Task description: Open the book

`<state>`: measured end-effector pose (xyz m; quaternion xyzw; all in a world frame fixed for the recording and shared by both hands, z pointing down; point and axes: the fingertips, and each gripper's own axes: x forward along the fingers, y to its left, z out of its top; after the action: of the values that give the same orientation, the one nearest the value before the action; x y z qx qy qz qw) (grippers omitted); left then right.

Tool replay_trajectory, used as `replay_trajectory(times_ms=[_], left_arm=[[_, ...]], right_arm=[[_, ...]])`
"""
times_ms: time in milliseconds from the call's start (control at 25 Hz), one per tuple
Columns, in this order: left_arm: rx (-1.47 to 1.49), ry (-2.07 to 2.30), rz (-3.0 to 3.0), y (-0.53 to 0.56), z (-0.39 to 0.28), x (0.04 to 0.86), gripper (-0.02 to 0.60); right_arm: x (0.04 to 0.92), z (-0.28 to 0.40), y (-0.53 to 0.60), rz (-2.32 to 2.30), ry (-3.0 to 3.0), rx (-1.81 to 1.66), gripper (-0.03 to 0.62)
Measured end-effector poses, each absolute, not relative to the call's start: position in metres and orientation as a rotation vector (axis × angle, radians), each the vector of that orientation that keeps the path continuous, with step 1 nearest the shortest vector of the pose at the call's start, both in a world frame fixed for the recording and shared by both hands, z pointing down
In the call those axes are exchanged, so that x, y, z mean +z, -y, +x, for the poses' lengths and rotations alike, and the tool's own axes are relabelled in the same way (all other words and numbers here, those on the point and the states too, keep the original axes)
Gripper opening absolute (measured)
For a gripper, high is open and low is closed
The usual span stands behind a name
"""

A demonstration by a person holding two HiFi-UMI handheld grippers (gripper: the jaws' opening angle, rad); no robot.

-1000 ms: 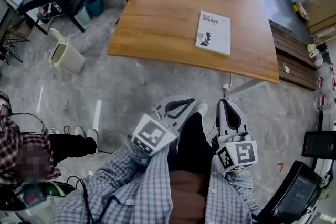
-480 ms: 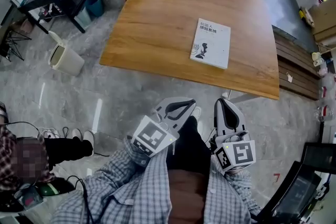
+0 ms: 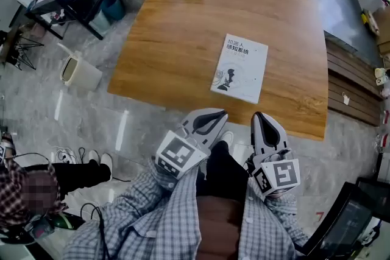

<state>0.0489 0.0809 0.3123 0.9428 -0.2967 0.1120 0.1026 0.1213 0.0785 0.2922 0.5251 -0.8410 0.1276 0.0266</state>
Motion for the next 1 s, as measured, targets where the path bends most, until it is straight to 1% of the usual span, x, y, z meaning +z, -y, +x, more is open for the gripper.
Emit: replay_trajectory(times_ms=[440, 800, 1000], left_arm=[[0.437, 0.906, 2.699, 0.012, 0.104, 0.344, 0.000], [0.508, 0.921, 2.587, 0.040, 0.101, 0.385, 0.000], [0.550, 0.834, 2.566, 0.050, 0.107, 0.414, 0.000]], right_arm=[[0.332, 0.185, 0.027, 1.592, 2.515, 0.535, 0.020], [0.377, 0.175, 0.065, 1.525, 2.429, 0.636, 0.021], [0.407, 0.172, 0.072, 1.551, 2.350, 0.717, 0.021]])
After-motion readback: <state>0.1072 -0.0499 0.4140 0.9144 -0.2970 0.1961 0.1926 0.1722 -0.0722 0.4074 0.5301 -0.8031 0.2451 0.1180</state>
